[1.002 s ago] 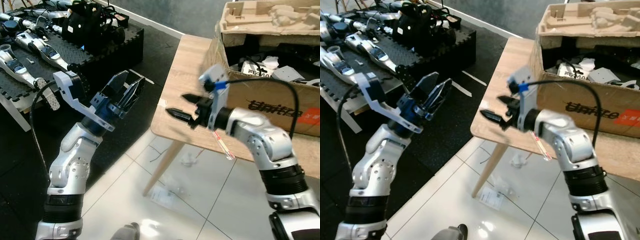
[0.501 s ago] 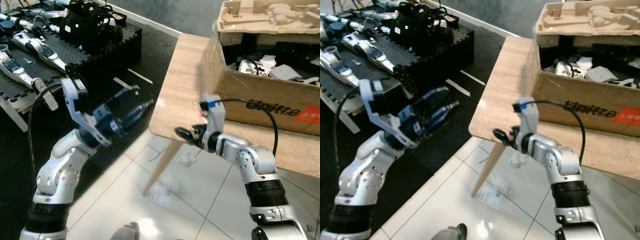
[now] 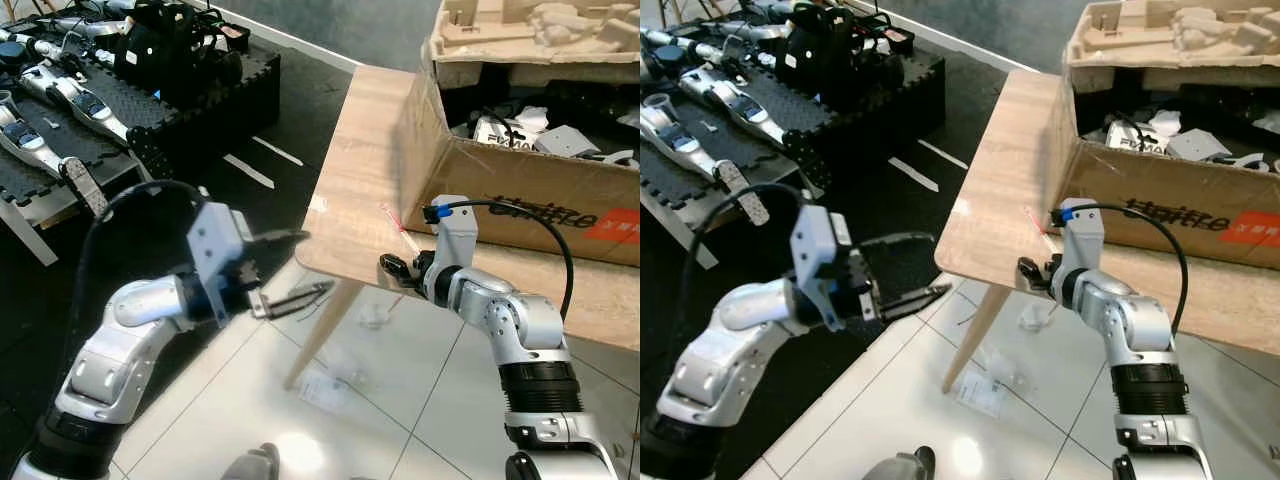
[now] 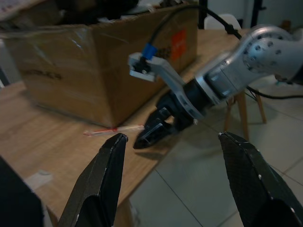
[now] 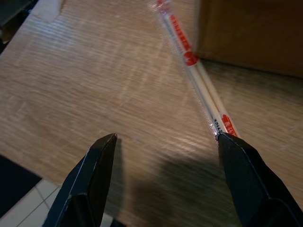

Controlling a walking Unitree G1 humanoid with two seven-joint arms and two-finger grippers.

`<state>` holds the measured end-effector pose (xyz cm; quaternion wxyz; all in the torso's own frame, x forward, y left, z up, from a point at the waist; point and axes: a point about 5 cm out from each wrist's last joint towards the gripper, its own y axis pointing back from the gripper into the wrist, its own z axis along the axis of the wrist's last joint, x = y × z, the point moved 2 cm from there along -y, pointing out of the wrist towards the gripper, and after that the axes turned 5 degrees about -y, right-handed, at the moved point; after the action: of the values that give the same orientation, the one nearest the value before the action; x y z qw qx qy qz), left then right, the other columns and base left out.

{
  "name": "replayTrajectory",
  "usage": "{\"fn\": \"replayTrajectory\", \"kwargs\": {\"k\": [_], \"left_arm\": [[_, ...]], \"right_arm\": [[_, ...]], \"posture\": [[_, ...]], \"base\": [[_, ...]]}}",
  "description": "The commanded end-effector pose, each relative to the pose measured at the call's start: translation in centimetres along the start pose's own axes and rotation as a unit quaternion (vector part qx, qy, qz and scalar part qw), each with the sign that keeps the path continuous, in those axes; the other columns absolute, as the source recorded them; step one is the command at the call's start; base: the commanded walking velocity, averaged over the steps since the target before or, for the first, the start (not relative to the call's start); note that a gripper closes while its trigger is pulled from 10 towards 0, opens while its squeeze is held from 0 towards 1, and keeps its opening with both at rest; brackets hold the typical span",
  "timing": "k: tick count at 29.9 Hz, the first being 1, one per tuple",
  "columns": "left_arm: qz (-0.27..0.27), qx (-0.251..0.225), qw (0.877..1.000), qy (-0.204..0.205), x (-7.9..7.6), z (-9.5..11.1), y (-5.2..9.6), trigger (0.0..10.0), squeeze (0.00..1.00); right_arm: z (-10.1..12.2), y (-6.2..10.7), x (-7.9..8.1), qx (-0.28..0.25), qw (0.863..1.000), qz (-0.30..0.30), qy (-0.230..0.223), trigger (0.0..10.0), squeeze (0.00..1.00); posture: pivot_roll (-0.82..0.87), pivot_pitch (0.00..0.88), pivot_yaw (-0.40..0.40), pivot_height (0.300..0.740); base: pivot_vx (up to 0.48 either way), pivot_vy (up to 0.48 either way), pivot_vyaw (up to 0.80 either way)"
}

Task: Picking trash to rubbish bin

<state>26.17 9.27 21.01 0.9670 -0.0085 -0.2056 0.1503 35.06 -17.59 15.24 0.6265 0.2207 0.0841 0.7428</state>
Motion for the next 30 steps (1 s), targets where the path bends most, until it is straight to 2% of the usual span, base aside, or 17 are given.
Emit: {"fn": "replayTrajectory", "kwargs": {"k": [1,7,14,18,22,23,25,27,30], "left_arm": [[-0.014,0.005,1.000,-0.012,-0.4,0.1,-0.3,10.0,0.00],[-0.026,0.007,1.000,-0.011,-1.0,-0.2,-0.7,10.0,0.00],[-0.025,0.009,1.000,-0.013,-1.0,-0.3,-0.7,10.0,0.00],[-0.025,0.011,1.000,-0.013,-1.1,-0.5,-0.8,10.0,0.00],[-0.026,0.011,1.000,-0.013,-1.1,-0.5,-0.8,10.0,0.00],[-0.025,0.012,1.000,-0.013,-1.1,-0.6,-0.9,10.0,0.00],[-0.025,0.012,1.000,-0.013,-1.1,-0.6,-0.9,10.0,0.00],[-0.024,0.013,1.000,-0.014,-1.1,-0.7,-1.0,10.0,0.00],[-0.025,0.014,0.999,-0.014,-1.1,-0.8,-1.0,10.0,0.00]], "right_arm": [[-0.2,0.0,-0.5,0.003,1.000,-0.013,0.003,10.0,0.00],[0.5,0.5,-0.9,-0.008,0.999,-0.028,0.027,10.0,0.00],[2.8,1.5,-0.6,-0.044,0.998,-0.012,0.054,10.0,0.00],[3.2,2.6,-0.2,-0.023,0.996,0.017,0.083,10.0,0.00],[2.9,2.9,-0.4,-0.011,0.995,0.016,0.097,10.0,0.00],[2.3,3.1,-1.3,0.007,0.994,-0.004,0.112,10.0,0.00],[2.3,3.1,-1.3,0.007,0.994,-0.004,0.112,10.0,0.00],[1.2,3.6,-2.9,0.032,0.991,-0.038,0.126,10.0,0.00],[0.4,4.0,-3.7,0.048,0.989,-0.053,0.130,10.0,0.00]], "posture": [[0.05,0.162,-0.036,0.740],[0.05,0.162,-0.032,0.740],[0.05,0.159,-0.033,0.740],[0.04,0.159,-0.033,0.740],[0.04,0.159,-0.033,0.740],[0.03,0.157,-0.038,0.740],[0.03,0.157,-0.038,0.740],[0.03,0.156,-0.036,0.740],[0.03,0.156,-0.036,0.740]], "base": [[0.000,0.000,0.00],[0.000,0.000,0.00],[0.000,0.000,0.00],[0.000,0.000,0.00],[0.000,0.000,0.00],[0.000,0.000,0.00],[0.000,0.000,0.00],[0.000,0.000,0.00],[0.000,0.000,0.00]]}}
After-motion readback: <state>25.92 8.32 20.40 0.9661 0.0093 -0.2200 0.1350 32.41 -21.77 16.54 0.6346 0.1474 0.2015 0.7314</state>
